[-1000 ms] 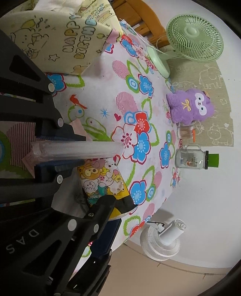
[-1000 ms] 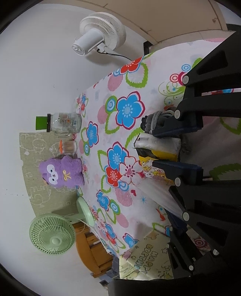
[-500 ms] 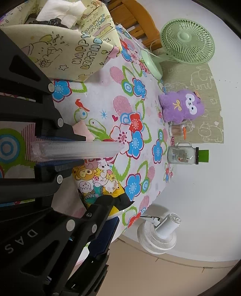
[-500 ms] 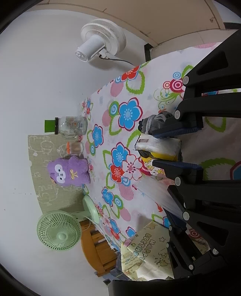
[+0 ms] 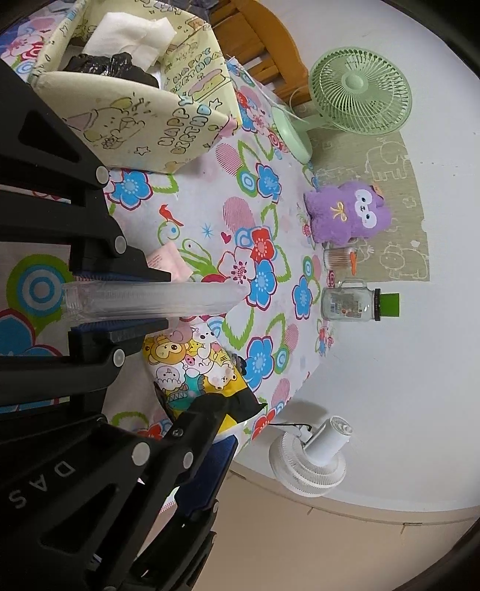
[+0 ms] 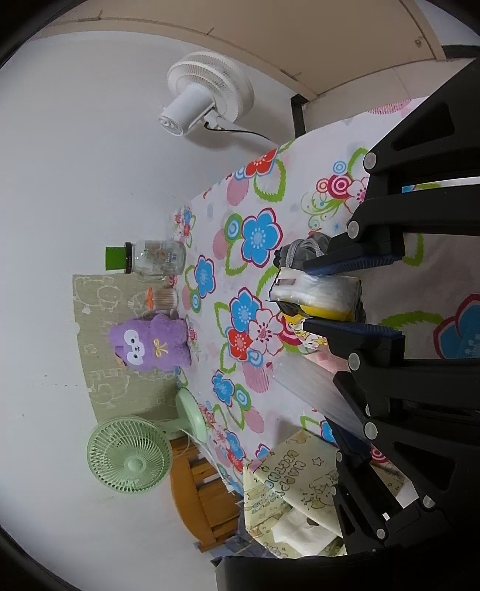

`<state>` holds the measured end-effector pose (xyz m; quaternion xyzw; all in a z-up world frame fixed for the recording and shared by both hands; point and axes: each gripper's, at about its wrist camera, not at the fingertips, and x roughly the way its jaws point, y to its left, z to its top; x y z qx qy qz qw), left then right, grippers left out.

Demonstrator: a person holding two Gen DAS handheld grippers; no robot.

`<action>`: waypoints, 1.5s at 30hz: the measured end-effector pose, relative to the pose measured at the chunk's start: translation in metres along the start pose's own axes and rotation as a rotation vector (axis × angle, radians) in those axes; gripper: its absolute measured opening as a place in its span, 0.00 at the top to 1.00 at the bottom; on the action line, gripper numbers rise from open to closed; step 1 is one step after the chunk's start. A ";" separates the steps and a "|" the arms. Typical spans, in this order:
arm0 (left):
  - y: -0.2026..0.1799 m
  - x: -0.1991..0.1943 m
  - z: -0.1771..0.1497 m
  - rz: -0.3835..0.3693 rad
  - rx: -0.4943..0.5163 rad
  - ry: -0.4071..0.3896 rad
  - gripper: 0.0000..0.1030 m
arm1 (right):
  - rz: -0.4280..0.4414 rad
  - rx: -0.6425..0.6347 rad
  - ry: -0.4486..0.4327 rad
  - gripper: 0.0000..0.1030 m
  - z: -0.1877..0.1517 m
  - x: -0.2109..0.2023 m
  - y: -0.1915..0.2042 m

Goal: Organize soft objects
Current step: 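Carry the clear pack and yellow bag with both tools toward the box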

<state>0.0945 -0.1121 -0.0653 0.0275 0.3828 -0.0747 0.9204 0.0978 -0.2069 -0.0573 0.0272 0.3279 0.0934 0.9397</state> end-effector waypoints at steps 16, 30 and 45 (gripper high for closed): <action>-0.004 -0.037 -0.005 0.005 0.011 -0.058 0.85 | -0.015 0.011 -0.055 0.73 -0.004 -0.039 0.005; -0.002 -0.069 -0.003 0.012 0.021 -0.111 0.85 | -0.012 0.014 -0.107 0.73 0.001 -0.074 0.014; 0.012 -0.097 0.012 0.013 0.033 -0.152 0.85 | -0.005 0.016 -0.145 0.73 0.018 -0.098 0.032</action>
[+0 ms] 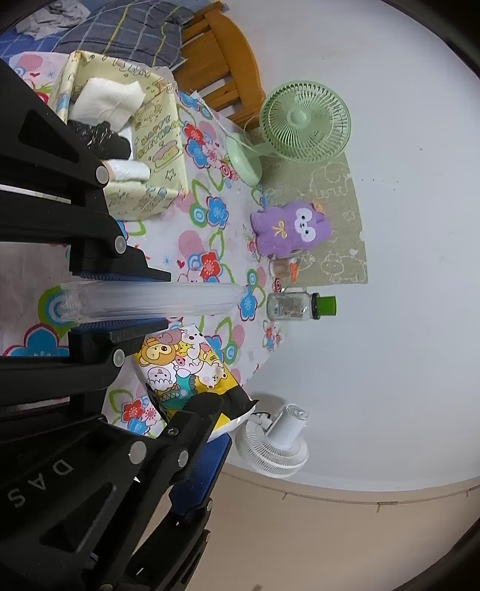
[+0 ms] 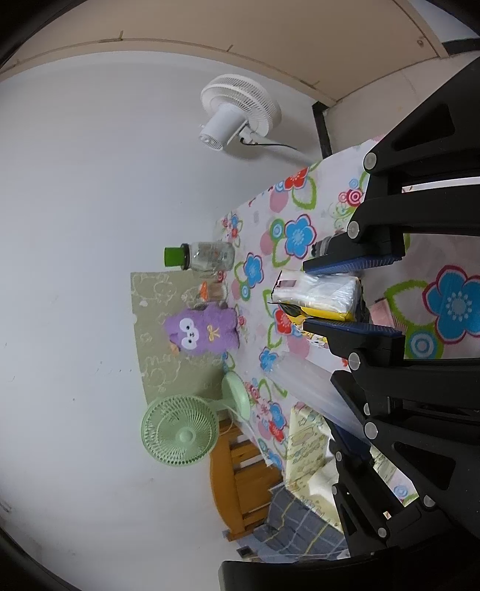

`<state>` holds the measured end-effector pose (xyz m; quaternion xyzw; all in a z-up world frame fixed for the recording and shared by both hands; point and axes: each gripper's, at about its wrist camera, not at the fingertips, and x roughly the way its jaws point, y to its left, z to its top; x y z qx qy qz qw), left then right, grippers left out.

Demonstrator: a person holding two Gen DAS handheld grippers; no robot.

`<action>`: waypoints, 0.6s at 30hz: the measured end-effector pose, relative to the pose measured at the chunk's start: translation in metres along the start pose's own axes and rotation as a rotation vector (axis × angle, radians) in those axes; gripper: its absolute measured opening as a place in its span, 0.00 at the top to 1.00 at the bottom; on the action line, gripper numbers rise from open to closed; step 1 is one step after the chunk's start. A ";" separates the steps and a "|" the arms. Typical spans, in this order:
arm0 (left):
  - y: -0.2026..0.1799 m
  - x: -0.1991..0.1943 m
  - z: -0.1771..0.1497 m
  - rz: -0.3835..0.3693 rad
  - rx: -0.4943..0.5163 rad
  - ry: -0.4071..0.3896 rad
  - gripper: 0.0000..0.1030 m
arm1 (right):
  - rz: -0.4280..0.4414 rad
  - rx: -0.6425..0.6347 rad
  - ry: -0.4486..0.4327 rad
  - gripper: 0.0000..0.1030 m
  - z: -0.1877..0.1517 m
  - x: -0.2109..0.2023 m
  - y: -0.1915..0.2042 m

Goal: Organize soft objects
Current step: 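Carry the clear pack and yellow bag with both tools toward the box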

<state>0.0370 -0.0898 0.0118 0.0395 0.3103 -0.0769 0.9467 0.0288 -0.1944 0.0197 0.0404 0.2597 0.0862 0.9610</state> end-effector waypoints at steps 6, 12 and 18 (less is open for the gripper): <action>0.016 -0.006 0.004 0.021 -0.013 -0.009 0.85 | 0.017 -0.029 -0.003 0.73 0.009 -0.001 0.015; 0.034 -0.008 0.007 0.030 -0.026 -0.010 0.85 | 0.029 -0.046 -0.008 0.73 0.017 0.003 0.031; 0.051 -0.008 0.008 0.032 -0.031 -0.005 0.85 | 0.047 -0.048 0.004 0.73 0.021 0.011 0.047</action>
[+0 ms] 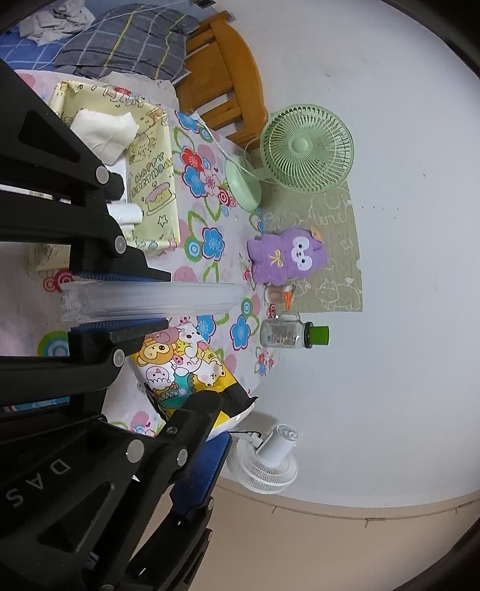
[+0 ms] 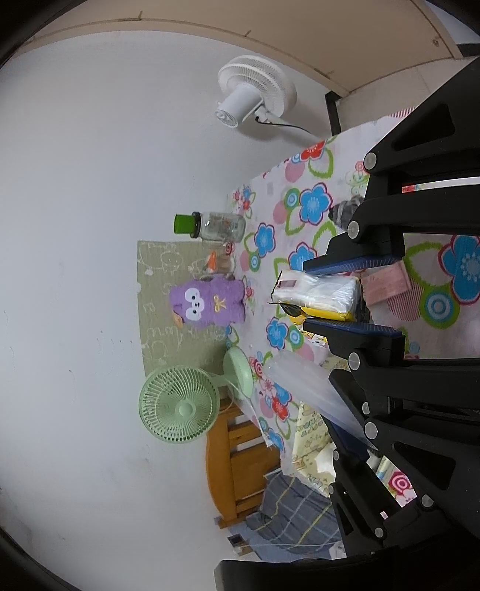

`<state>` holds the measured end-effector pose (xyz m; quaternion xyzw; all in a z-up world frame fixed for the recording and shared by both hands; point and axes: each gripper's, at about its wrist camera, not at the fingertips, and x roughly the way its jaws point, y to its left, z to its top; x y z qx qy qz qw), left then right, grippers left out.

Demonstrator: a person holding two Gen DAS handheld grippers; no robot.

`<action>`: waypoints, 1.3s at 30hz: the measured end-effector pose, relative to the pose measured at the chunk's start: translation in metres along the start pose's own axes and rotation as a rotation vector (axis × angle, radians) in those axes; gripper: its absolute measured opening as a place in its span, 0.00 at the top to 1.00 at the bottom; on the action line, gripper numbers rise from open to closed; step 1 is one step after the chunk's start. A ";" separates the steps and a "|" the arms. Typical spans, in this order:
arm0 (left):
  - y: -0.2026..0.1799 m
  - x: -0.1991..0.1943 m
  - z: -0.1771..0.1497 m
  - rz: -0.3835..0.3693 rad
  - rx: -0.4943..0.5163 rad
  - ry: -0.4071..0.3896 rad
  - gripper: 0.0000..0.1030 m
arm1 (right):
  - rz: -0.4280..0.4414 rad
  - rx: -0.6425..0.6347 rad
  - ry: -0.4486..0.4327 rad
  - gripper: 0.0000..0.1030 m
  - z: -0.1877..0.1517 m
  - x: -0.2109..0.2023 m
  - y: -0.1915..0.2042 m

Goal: Organize soft objects
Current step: 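Carry the clear pack and yellow bag with both tools toward the box, then lower both items into the box and open both tools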

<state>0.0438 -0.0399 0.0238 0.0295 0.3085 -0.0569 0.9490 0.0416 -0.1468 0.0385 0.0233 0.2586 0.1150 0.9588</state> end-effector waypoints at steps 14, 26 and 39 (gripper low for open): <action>0.041 0.008 -0.003 0.021 -0.023 0.019 0.85 | 0.055 -0.007 0.033 0.74 0.005 0.025 0.038; 0.073 0.019 -0.010 0.034 -0.045 0.044 0.85 | 0.083 -0.026 0.068 0.74 0.006 0.047 0.069; 0.107 0.040 -0.020 0.047 -0.074 0.101 0.85 | 0.123 -0.041 0.126 0.74 0.001 0.081 0.099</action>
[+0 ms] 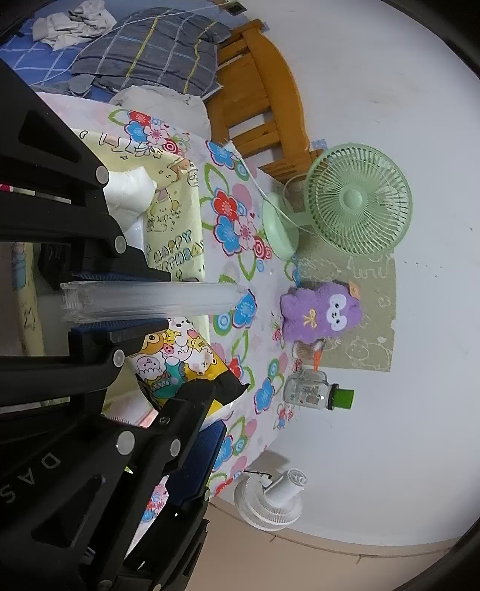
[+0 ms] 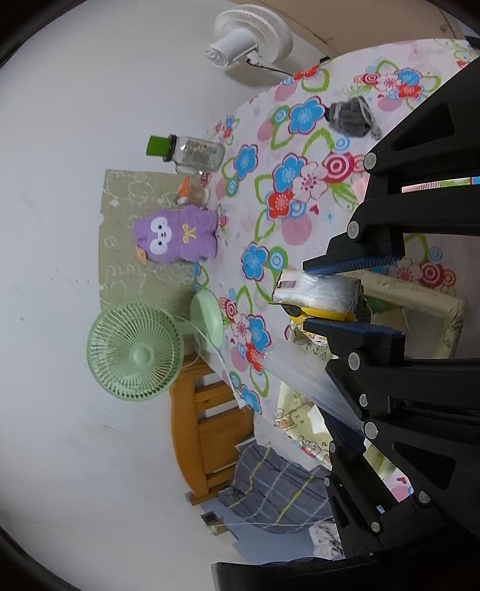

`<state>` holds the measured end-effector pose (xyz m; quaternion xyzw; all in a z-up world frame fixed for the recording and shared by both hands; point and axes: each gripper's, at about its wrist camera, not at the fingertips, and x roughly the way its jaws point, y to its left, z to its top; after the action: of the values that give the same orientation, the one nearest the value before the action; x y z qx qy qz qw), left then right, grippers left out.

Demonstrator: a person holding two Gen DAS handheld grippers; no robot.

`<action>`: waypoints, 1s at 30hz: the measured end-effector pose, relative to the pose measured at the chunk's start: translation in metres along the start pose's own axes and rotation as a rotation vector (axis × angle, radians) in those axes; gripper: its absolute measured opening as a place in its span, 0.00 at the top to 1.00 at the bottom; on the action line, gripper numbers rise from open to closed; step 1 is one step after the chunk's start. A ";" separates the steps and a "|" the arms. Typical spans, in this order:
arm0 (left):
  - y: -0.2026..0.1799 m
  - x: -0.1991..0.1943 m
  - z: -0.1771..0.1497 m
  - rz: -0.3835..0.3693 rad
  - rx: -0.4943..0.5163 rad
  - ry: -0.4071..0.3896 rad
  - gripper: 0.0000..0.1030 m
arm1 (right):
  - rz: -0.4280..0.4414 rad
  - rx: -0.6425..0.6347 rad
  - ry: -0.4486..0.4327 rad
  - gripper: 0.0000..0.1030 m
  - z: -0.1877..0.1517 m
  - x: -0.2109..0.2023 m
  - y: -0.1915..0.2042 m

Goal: Organize soft objects
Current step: 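Lower both items into the box and open both tools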

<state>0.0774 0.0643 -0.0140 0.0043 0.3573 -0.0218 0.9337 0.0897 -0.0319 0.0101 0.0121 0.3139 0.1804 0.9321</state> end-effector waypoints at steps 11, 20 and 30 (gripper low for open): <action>0.026 0.021 -0.006 0.018 -0.028 0.054 0.84 | 0.038 -0.021 0.055 0.74 -0.001 0.034 0.019; 0.036 0.038 -0.012 0.037 -0.033 0.093 0.68 | 0.026 -0.046 0.090 0.71 -0.005 0.054 0.028; 0.037 0.037 -0.016 0.034 -0.034 0.091 0.32 | -0.043 -0.085 0.068 0.27 -0.008 0.052 0.028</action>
<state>0.0959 0.0998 -0.0514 -0.0045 0.3994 0.0006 0.9168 0.1142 0.0119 -0.0230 -0.0404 0.3377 0.1741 0.9241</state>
